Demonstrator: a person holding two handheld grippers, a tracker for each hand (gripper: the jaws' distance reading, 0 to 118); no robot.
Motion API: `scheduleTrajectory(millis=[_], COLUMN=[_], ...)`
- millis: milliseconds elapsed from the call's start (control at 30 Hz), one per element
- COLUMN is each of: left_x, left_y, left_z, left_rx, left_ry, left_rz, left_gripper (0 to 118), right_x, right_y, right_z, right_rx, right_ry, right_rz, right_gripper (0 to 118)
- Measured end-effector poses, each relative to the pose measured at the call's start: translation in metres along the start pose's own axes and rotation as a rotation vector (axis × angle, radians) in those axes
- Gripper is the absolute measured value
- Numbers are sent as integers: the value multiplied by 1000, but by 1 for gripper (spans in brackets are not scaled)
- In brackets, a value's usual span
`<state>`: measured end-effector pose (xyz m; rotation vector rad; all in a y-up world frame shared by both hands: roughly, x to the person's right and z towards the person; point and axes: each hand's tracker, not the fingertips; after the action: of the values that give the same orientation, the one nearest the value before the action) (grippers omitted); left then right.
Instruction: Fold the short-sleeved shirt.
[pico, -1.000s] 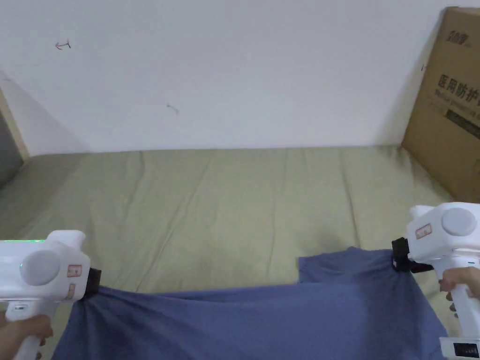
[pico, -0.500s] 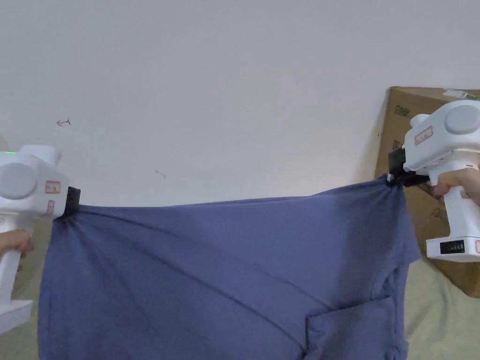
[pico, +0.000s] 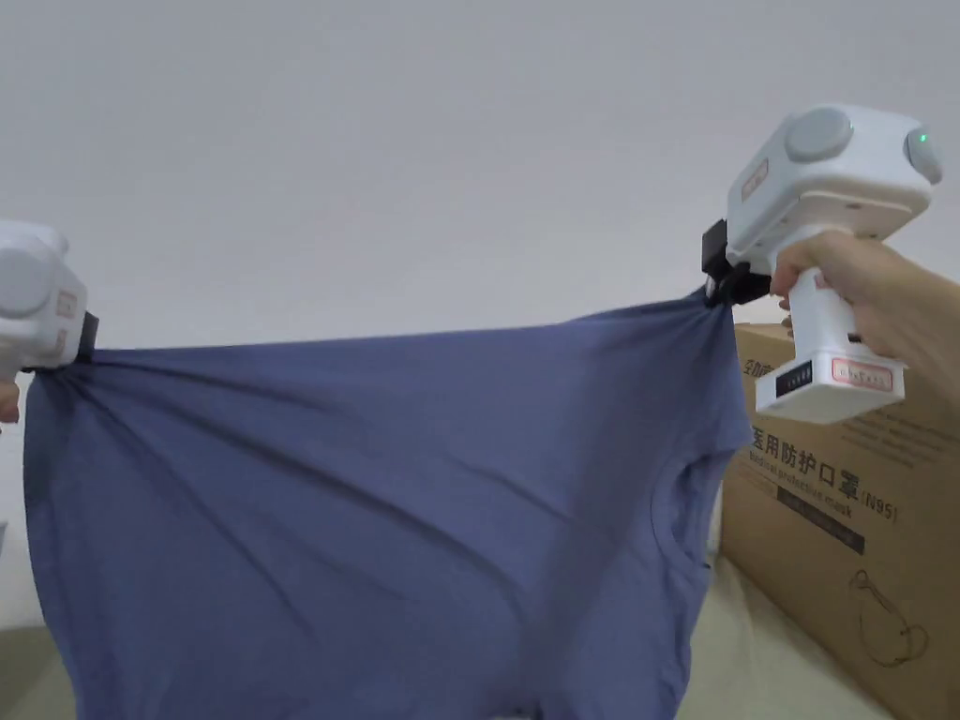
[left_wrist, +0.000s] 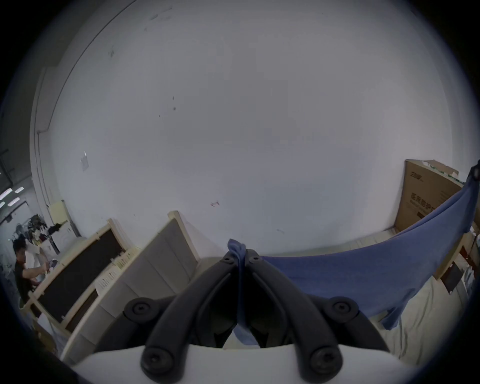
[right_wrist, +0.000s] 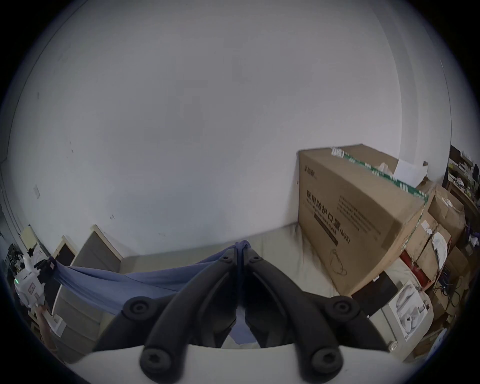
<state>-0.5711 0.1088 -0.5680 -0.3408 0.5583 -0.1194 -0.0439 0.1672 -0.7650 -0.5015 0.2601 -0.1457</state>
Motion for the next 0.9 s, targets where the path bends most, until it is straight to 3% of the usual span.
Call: scheduleTrajectory(millis=[233,367,467,633,700,900], left_x=[-9,-3,7,39,56,87], left_y=[18,-10,-50,-157,-204,-350], left_z=[8,4,-19,-77,-96,-135], left_rx=[59,64,-25,-186,-288,-558], left_ry=[32,70,42,19,-8,-26], left_rz=[48,7,13,34,-24,4], left_gripper=[2,2,2,2,2,2], right_x=[-28,-31,-28,-9,0,42], right_y=[-4,-18,-50,-139,-183,-328], right_z=[56,49,14,-77,-113,-205], right_rx=[79,55,-20,-210,-307,-588], right_ry=[17,32,-3,-48,-82,-139], right_rz=[25,54,99,84,100,31], right_gripper=[4,4,4,4,4,4])
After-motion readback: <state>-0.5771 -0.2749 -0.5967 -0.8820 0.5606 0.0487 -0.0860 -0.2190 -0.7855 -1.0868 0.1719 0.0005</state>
